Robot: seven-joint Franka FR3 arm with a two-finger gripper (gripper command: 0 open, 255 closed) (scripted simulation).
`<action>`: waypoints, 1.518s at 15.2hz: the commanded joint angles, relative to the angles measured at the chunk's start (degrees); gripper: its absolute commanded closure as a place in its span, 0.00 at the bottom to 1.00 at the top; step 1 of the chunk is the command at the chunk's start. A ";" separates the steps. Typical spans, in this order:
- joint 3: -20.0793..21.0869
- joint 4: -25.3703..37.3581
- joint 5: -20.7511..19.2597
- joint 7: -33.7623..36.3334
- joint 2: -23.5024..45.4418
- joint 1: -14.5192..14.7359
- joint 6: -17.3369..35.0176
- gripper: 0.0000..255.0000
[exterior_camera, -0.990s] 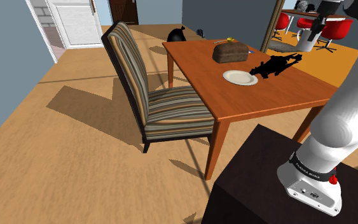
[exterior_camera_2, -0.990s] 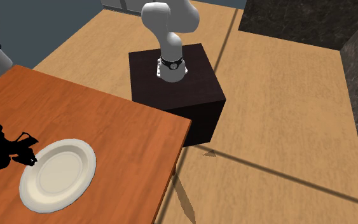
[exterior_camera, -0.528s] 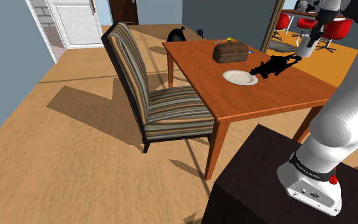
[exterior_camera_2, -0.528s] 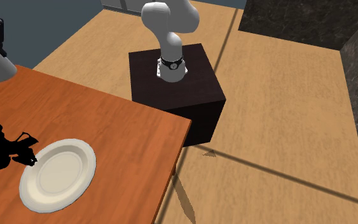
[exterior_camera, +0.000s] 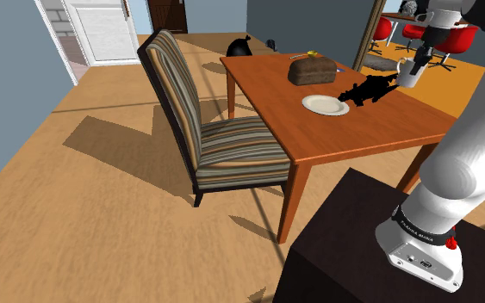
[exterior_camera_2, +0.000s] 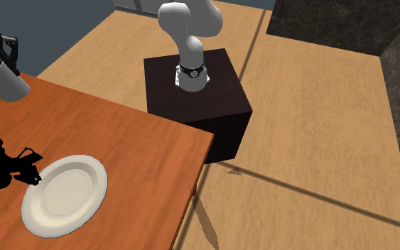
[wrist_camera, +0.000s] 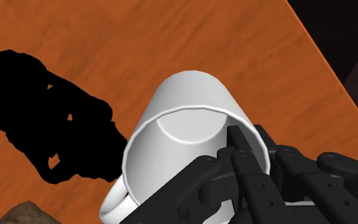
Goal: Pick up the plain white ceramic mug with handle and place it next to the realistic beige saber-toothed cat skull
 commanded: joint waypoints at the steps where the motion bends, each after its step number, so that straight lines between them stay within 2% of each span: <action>1: 0.08 -1.56 -0.06 0.04 -0.14 0.19 1.50 1.00; 12: 0.57 -8.32 1.98 -1.64 1.79 -0.10 9.39 1.00; 23: 1.78 -13.33 5.87 -4.50 5.55 -1.24 16.67 1.00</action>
